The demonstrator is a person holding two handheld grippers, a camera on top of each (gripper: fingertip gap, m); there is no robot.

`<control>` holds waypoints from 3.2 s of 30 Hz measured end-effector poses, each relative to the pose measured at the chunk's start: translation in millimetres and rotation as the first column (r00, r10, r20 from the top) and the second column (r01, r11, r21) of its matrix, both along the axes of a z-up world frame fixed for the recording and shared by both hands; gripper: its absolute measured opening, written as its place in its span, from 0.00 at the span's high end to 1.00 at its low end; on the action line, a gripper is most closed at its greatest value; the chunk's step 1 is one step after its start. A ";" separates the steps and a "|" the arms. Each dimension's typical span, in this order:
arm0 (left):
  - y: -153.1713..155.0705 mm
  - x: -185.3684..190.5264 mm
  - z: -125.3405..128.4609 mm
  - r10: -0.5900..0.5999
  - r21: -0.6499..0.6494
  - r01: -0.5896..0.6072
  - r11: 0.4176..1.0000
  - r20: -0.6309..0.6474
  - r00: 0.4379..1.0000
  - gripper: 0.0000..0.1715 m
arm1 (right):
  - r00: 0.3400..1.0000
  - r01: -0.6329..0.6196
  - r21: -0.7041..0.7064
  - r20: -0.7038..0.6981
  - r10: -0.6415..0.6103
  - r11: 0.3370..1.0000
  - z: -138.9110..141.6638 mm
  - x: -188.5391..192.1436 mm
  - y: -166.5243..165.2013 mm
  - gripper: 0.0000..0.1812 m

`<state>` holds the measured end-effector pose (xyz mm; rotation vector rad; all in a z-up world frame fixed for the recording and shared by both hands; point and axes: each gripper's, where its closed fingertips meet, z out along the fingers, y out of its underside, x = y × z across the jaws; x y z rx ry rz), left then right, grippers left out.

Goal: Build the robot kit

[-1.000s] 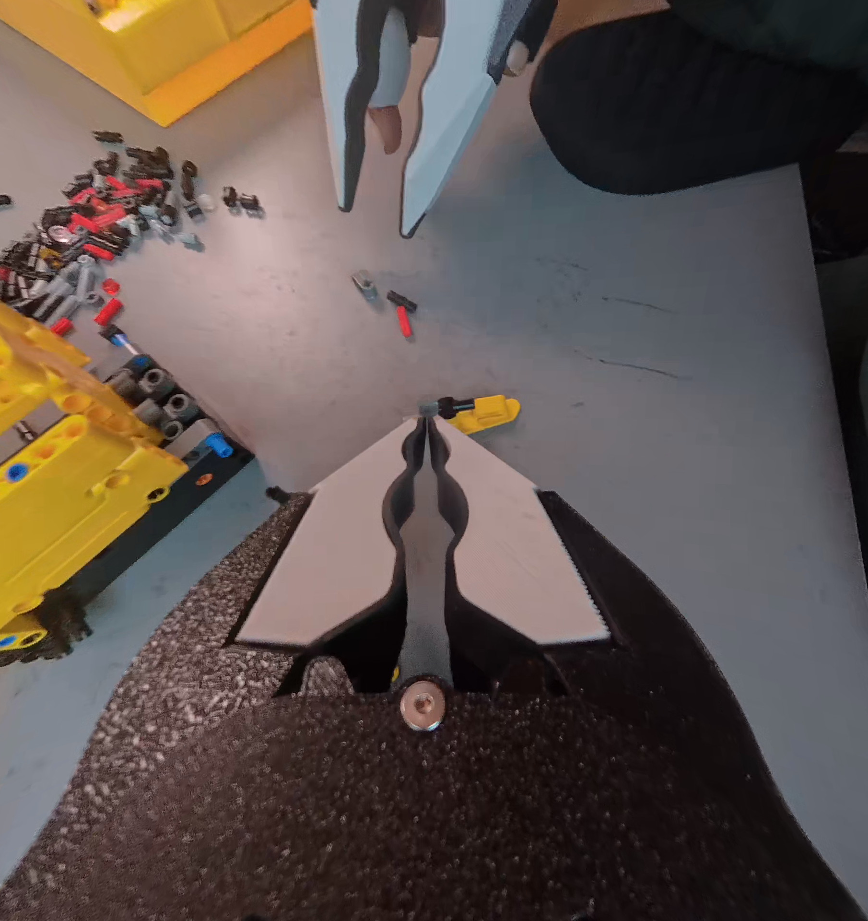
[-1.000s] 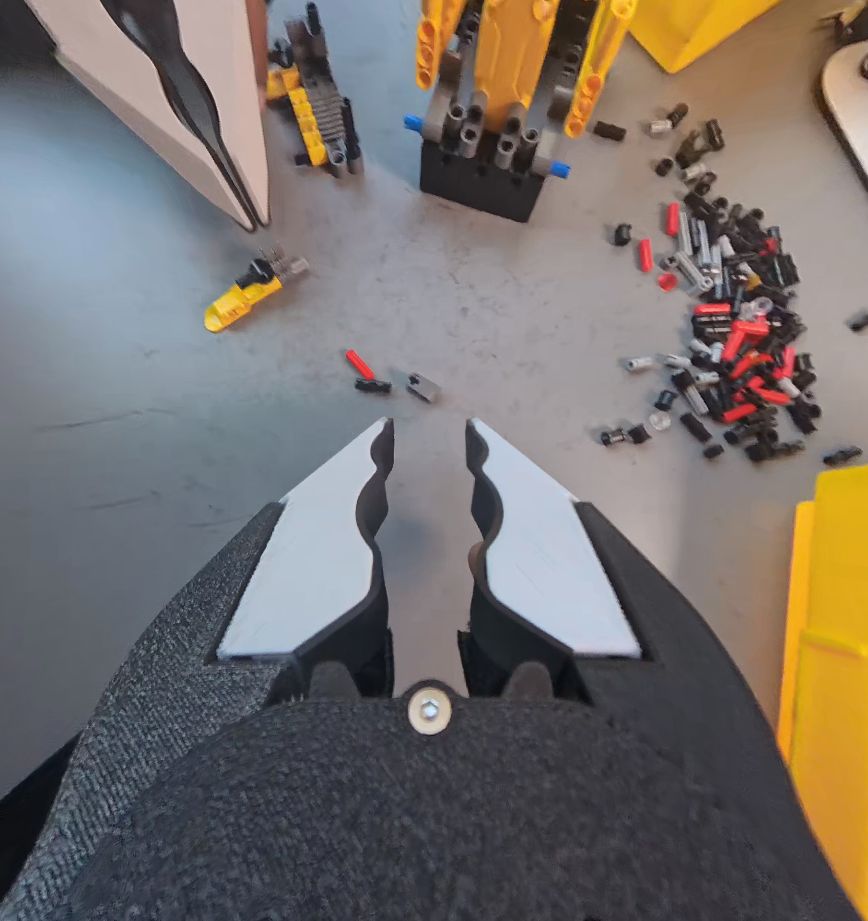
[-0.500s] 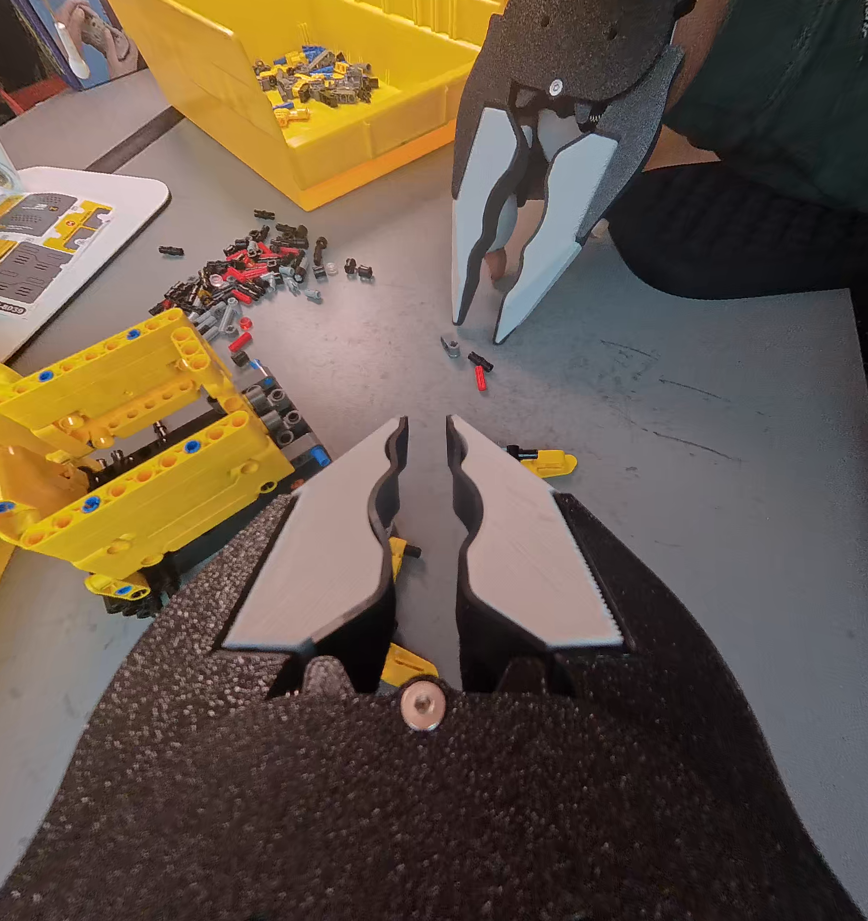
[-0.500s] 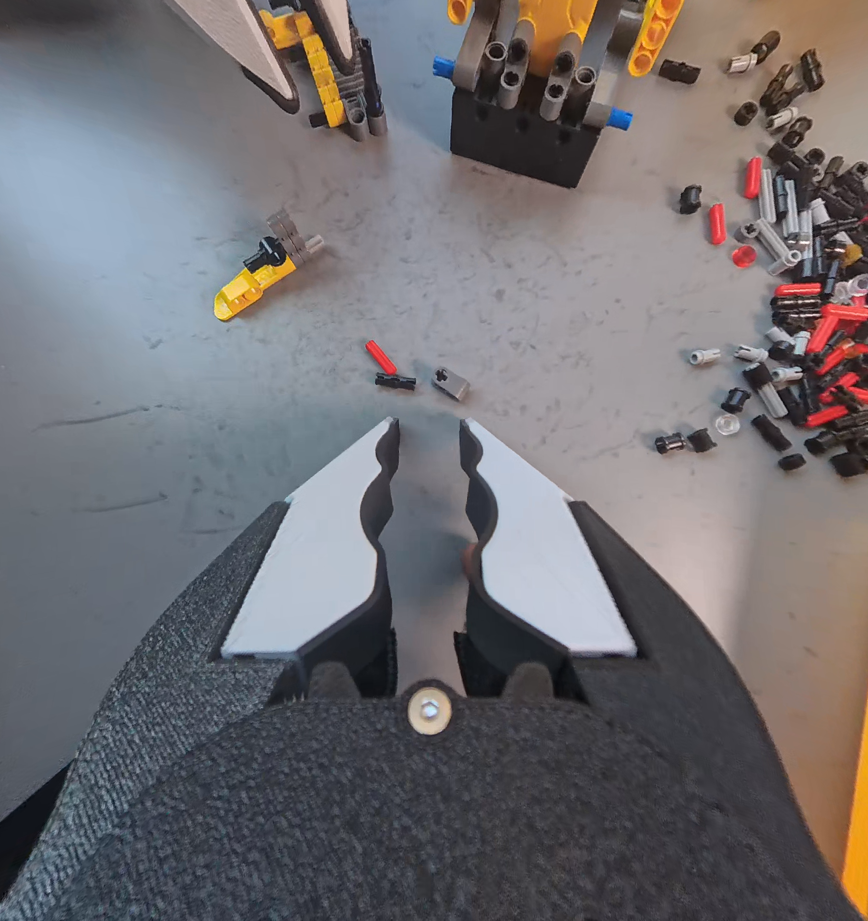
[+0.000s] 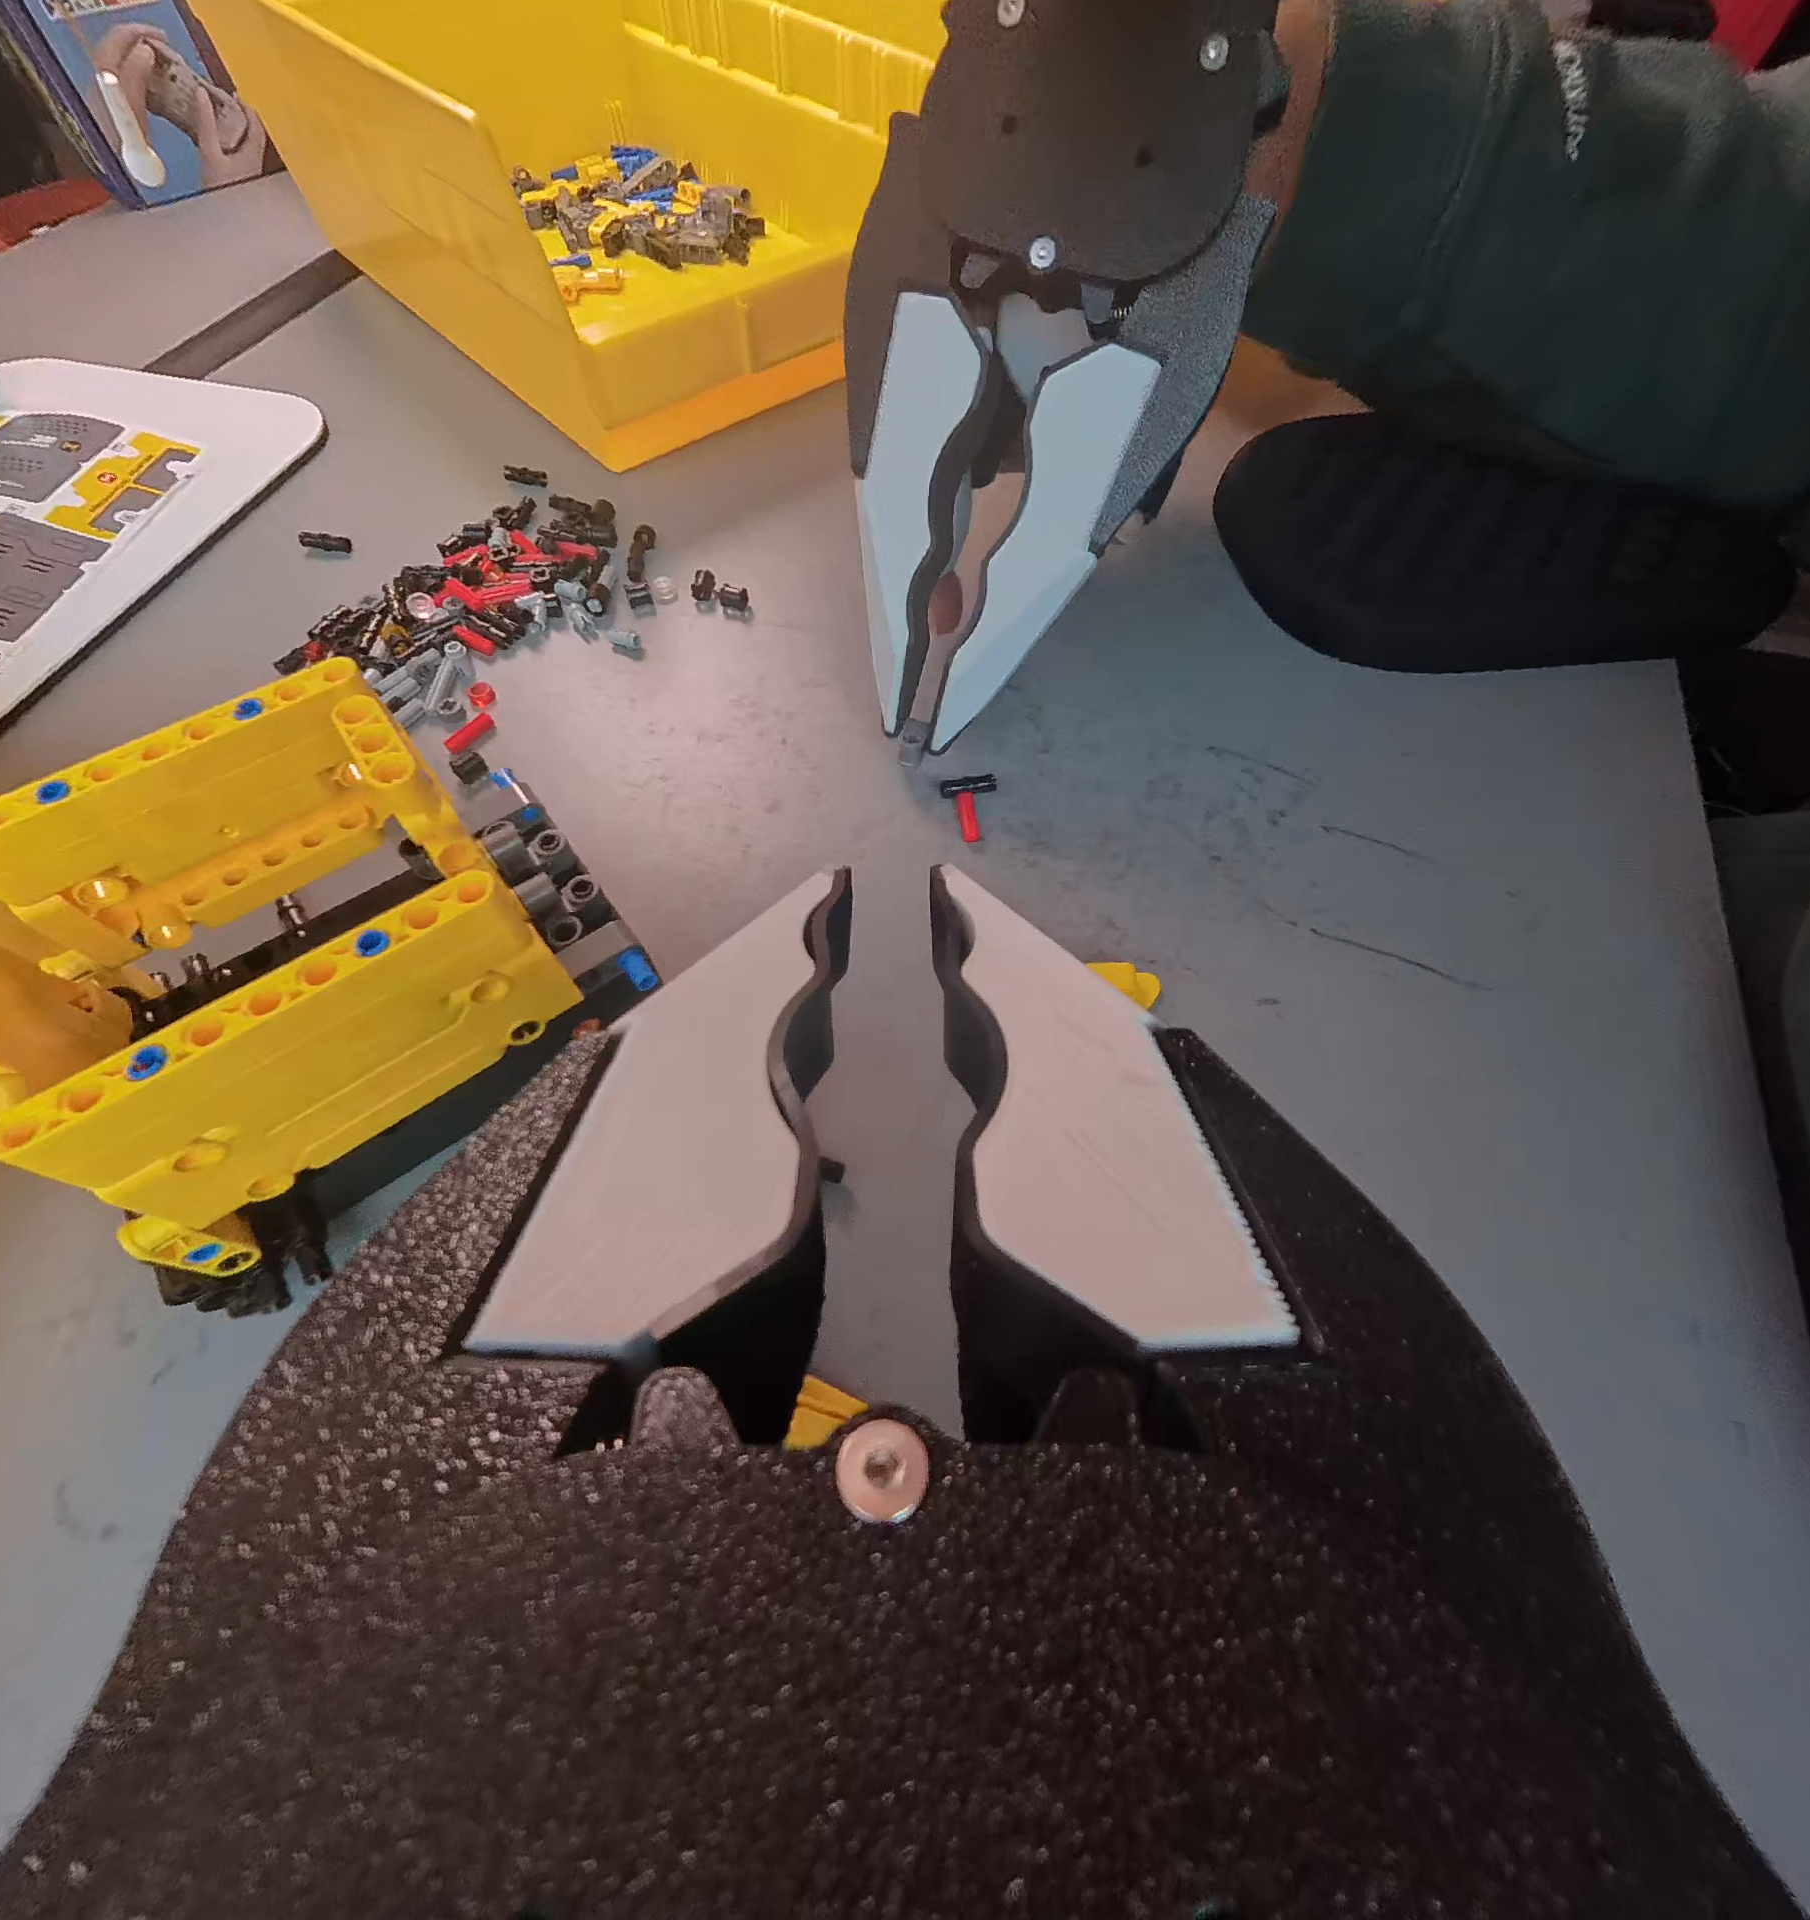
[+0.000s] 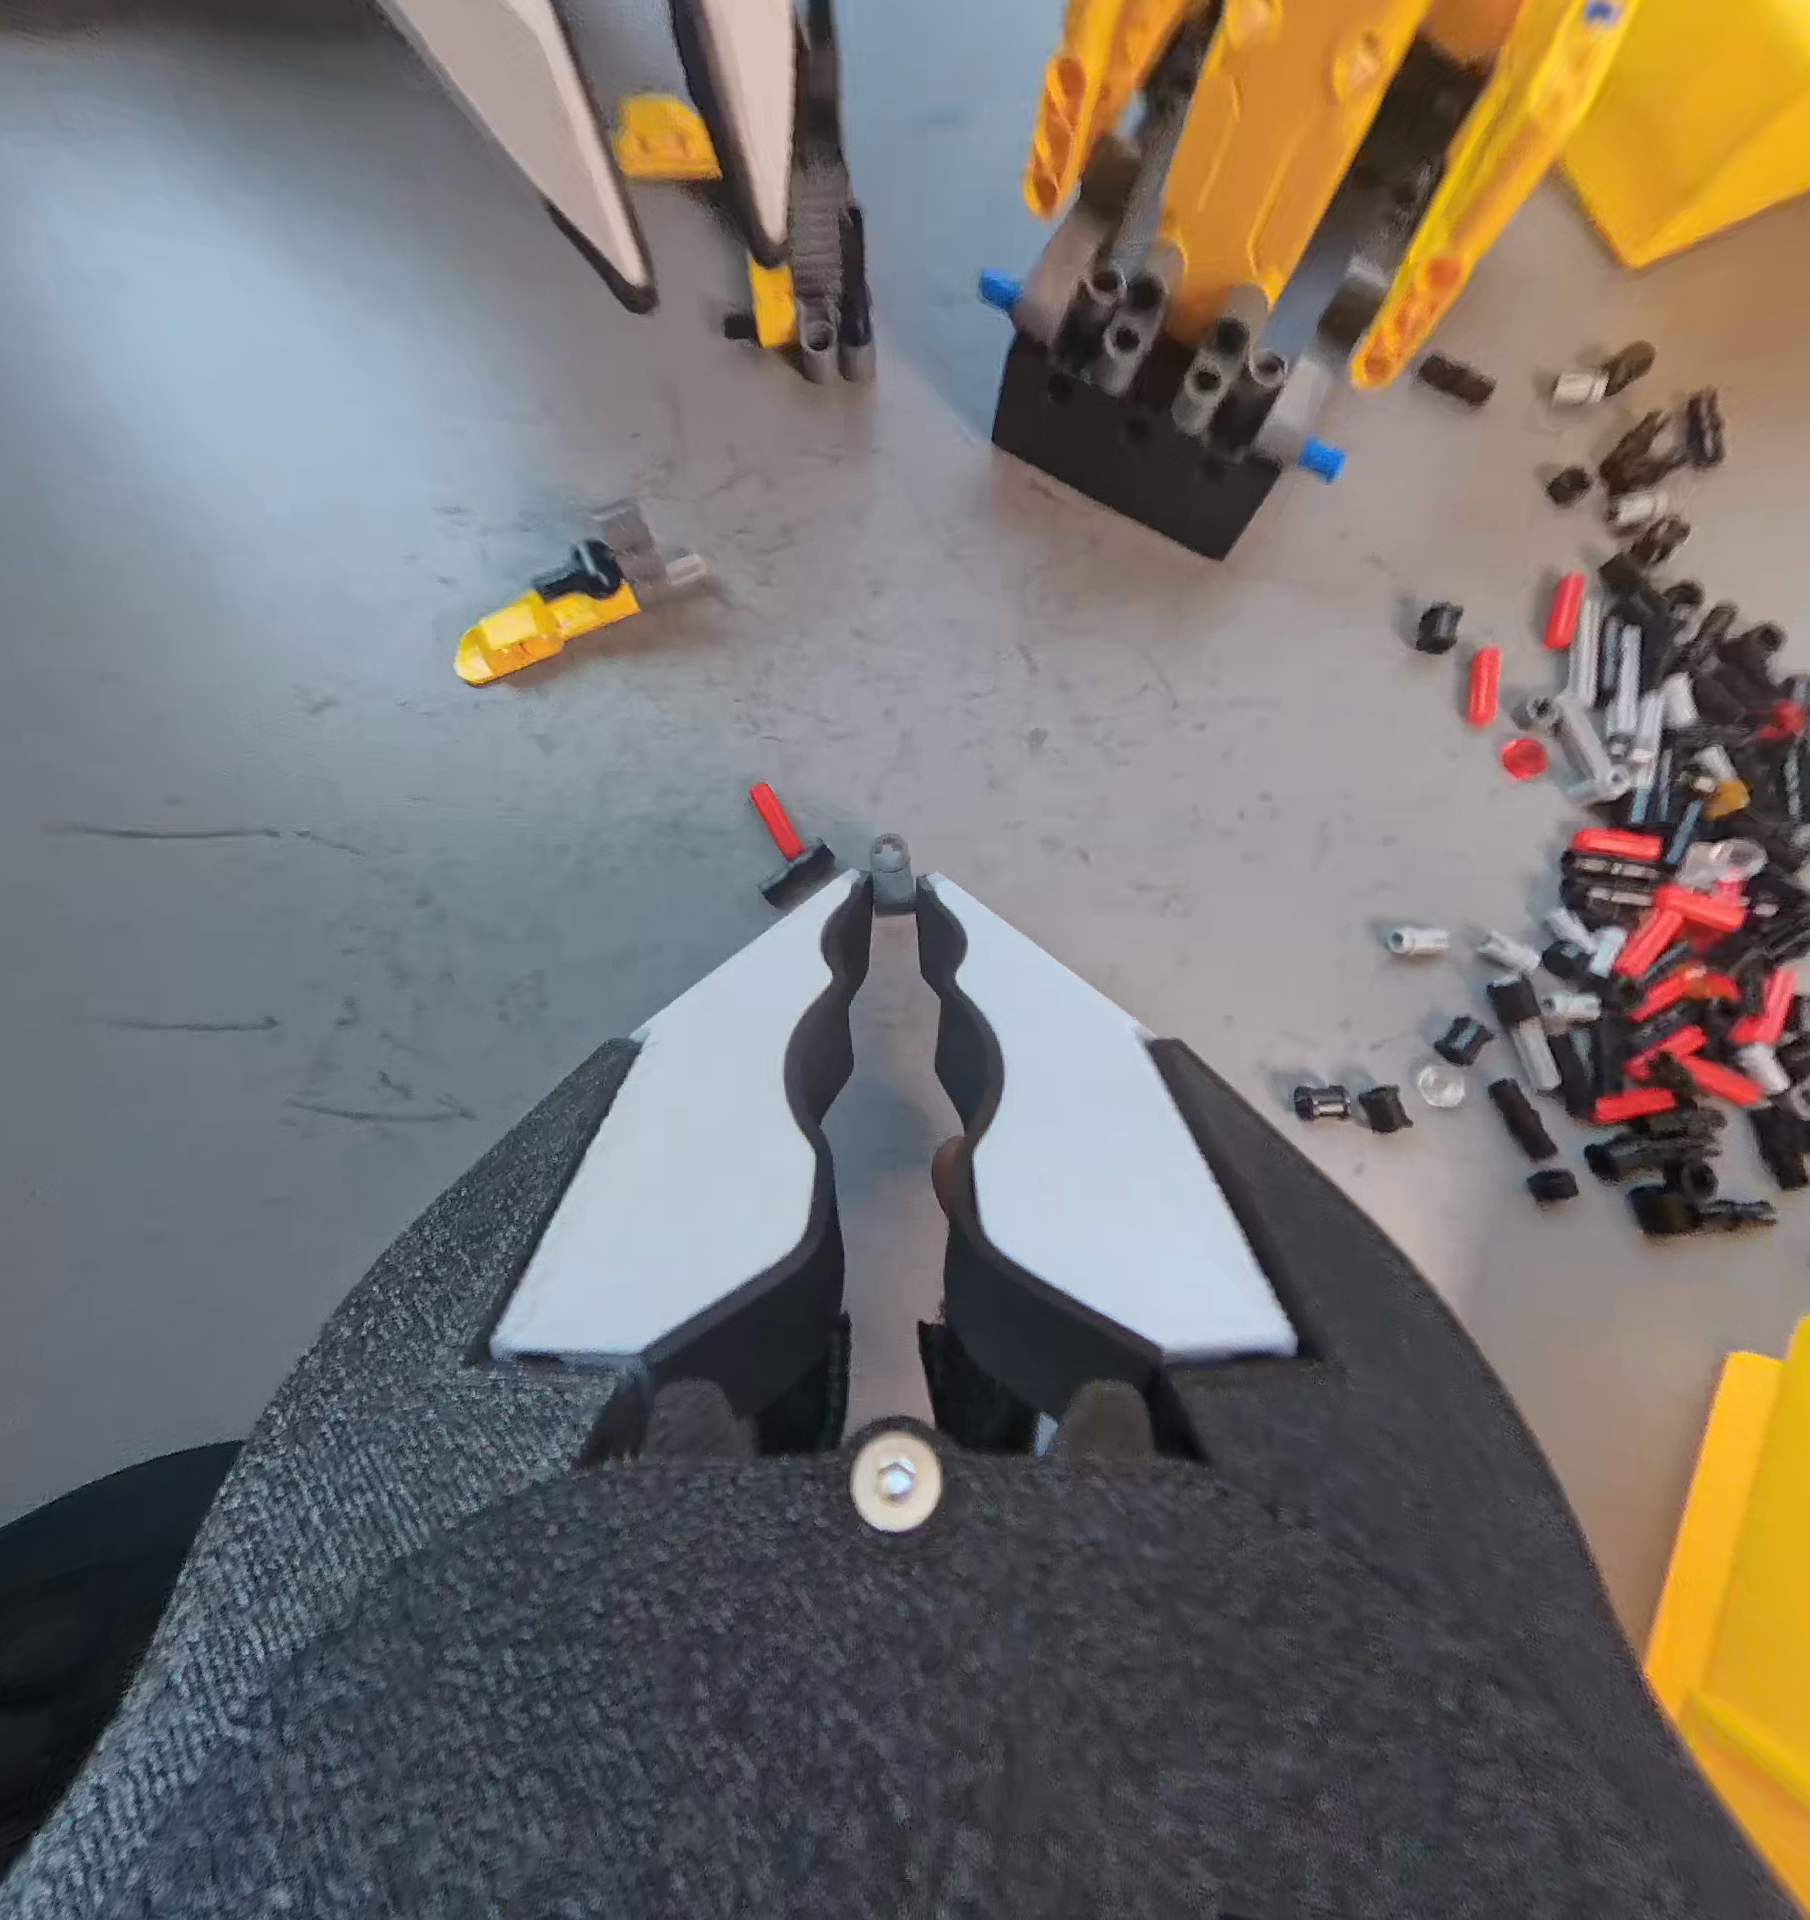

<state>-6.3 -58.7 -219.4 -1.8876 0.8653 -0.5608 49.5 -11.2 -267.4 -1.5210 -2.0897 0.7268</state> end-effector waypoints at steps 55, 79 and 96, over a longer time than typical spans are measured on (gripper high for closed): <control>-2.6 -2.8 95.4 -0.015 -0.048 0.084 0.995 0.783 0.622 0.96 | 0.702 0.224 0.177 -0.712 -0.032 0.958 132.0 -67.9 -49.8 0.91; -30.1 27.8 92.6 -0.074 -0.173 0.435 0.884 0.866 0.495 0.94 | 0.722 -0.079 0.261 -0.651 0.235 0.962 136.3 -38.7 -75.5 0.99; -16.4 23.7 75.4 -0.017 -0.216 0.299 0.930 0.784 0.621 1.00 | 0.765 -0.027 0.268 -0.615 0.192 0.963 124.8 -39.8 -64.3 0.94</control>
